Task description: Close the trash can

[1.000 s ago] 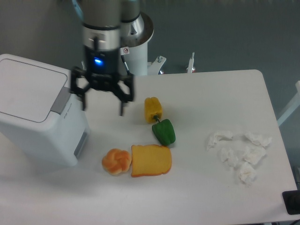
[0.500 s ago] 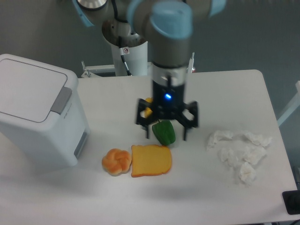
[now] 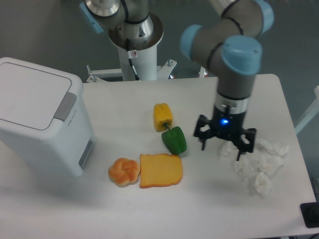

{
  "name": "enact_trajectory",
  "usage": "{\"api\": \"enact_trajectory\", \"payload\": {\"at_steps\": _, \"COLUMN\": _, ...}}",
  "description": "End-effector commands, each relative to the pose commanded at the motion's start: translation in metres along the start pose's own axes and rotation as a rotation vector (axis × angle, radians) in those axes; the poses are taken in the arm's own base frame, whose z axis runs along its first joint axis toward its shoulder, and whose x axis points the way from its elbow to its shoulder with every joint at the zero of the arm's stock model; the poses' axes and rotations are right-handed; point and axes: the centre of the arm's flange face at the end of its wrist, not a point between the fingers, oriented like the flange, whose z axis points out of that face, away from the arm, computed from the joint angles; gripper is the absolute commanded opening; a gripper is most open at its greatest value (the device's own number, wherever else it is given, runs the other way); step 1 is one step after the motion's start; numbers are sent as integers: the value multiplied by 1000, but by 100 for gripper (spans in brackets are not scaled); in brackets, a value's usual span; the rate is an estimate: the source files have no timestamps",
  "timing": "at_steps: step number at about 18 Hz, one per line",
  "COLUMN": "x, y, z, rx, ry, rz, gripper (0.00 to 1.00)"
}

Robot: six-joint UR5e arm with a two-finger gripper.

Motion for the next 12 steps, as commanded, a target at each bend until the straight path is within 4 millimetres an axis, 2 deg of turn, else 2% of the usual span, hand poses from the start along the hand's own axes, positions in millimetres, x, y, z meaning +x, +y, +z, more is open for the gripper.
{"api": "enact_trajectory", "payload": {"at_steps": 2, "x": -12, "y": 0, "z": 3, "rx": -49, "ry": -4, "rz": 5, "gripper": 100}}
{"api": "enact_trajectory", "payload": {"at_steps": 6, "x": -21, "y": -4, "z": 14, "rx": -105, "ry": -10, "rz": 31, "gripper": 100}}
{"api": "enact_trajectory", "payload": {"at_steps": 12, "x": -52, "y": -2, "z": 23, "rx": -169, "ry": -16, "rz": 50, "gripper": 100}}
